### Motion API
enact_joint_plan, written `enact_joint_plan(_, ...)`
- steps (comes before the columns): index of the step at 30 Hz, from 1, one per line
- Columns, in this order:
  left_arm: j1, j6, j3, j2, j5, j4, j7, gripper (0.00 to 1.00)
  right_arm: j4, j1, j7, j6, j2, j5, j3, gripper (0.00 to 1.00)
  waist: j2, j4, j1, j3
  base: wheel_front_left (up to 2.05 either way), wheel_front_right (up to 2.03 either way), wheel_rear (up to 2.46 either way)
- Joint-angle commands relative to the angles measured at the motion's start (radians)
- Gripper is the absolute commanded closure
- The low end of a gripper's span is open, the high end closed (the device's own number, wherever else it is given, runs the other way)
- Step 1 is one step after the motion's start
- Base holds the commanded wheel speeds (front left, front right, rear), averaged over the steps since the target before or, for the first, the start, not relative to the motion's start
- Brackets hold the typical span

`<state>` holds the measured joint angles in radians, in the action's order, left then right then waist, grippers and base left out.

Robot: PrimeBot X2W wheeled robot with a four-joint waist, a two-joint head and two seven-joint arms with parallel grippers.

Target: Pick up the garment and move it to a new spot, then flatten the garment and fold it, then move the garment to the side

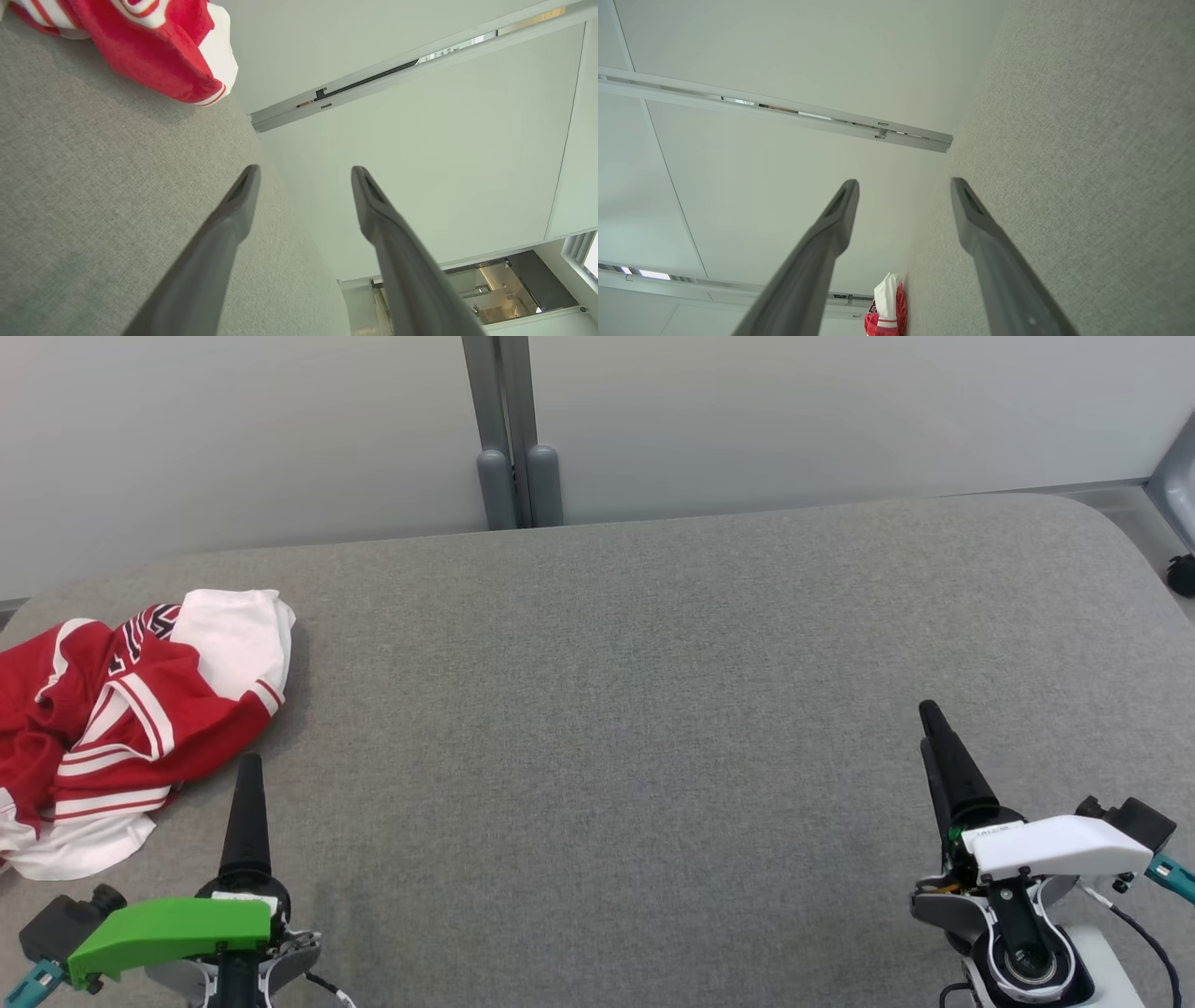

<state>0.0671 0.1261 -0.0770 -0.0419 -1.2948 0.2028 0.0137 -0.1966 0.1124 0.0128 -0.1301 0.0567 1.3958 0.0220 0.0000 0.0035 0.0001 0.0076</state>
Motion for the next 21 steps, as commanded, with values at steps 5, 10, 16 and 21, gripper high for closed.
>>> enact_joint_plan(5,0.008,-0.006,0.018,-0.006,0.168,-0.036,0.027,0.0,0.033,0.037,0.028,0.0,0.01,-0.108,0.023,0.0,0.0,-0.001,-0.0001,0.003,0.0,0.0,0.0)
enact_joint_plan(10,0.002,-0.036,0.032,-0.007,0.303,-0.052,0.045,0.0,0.036,0.042,0.045,0.0,0.014,-0.198,0.046,0.0,0.0,-0.001,-0.0001,0.004,0.0,0.0,0.0)
enact_joint_plan(16,-0.001,-0.063,0.055,-0.007,0.434,-0.06,0.065,0.0,0.033,0.048,0.065,-0.001,0.019,-0.306,0.064,0.0,0.0,0.0,-0.0001,0.003,0.0,0.0,0.0)
enact_joint_plan(21,-0.006,-0.079,0.069,-0.008,0.512,-0.056,0.082,0.0,0.015,0.05,0.082,-0.001,0.023,-0.428,0.076,0.0,0.0,0.0,-0.0001,0.003,0.0,0.0,0.0)
